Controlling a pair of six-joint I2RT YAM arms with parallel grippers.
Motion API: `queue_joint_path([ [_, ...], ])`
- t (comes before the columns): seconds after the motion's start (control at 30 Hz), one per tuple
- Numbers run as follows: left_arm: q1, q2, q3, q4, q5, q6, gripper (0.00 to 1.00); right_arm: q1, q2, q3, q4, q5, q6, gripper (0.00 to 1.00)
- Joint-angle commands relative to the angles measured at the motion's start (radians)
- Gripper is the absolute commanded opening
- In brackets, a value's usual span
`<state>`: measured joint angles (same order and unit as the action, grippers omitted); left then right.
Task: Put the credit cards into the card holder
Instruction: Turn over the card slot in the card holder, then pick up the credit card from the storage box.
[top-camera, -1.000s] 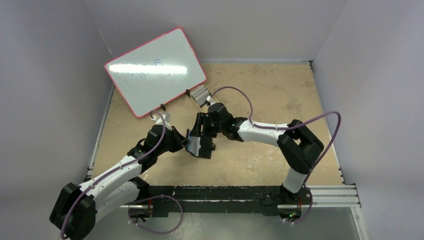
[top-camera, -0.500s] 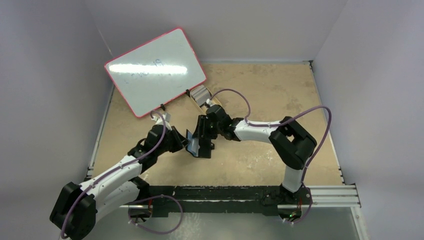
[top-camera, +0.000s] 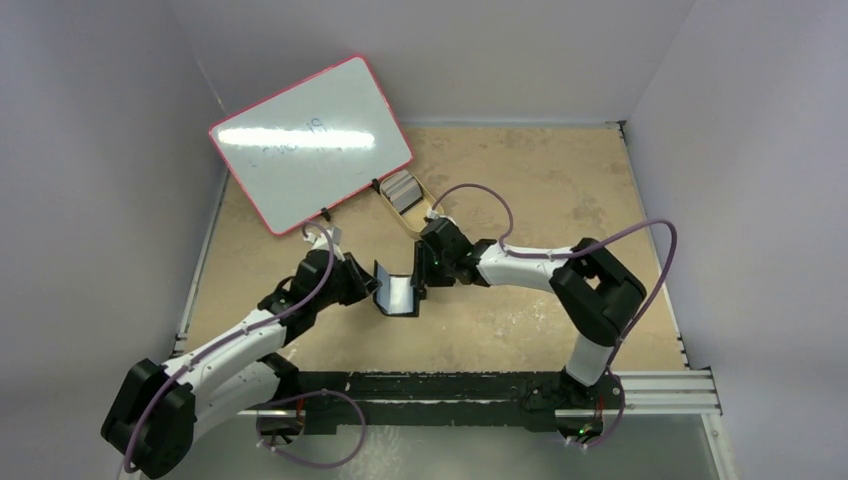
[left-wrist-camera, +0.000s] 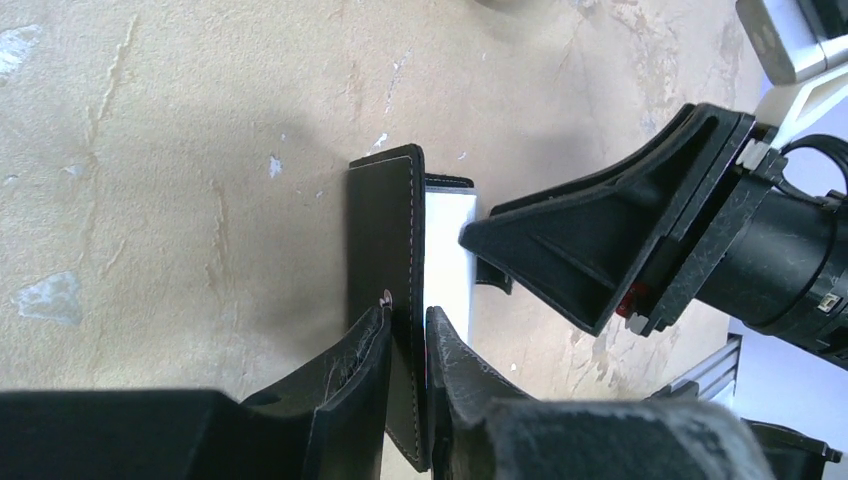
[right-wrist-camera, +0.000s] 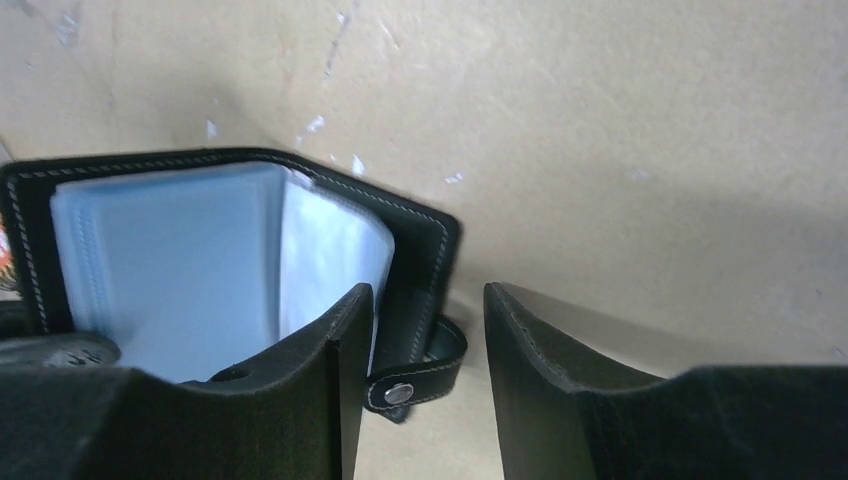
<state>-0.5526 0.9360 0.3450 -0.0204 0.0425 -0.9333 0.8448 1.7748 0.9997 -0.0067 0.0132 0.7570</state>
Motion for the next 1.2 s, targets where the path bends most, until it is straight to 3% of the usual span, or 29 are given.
queue_joint_path([
  [0.0,-0.006,0.001,-0.013,0.092,0.029,-0.018,0.18,-0.003,-0.083,-0.021,-0.057,0.04,-0.039,0.47],
  [0.13,-0.006,0.0,-0.017,0.113,0.039,-0.03,0.14,-0.003,-0.155,-0.004,-0.051,0.005,-0.047,0.46],
  [0.27,-0.006,0.017,-0.031,0.136,0.051,-0.034,0.0,-0.004,-0.199,0.001,0.008,-0.051,-0.04,0.45],
  [0.43,-0.006,0.032,-0.044,0.201,0.064,-0.066,0.03,-0.036,-0.188,0.035,0.076,-0.088,-0.103,0.44],
  [0.77,-0.006,0.036,-0.048,0.162,0.041,-0.058,0.17,-0.117,-0.125,0.211,0.141,0.009,-0.791,0.5],
  [0.97,-0.006,0.029,-0.049,0.147,0.041,-0.049,0.15,-0.245,-0.01,0.387,0.023,-0.328,-1.156,0.55],
  [1.17,-0.006,0.018,-0.066,0.173,0.066,-0.052,0.09,-0.265,0.1,0.53,-0.083,-0.383,-1.358,0.59],
])
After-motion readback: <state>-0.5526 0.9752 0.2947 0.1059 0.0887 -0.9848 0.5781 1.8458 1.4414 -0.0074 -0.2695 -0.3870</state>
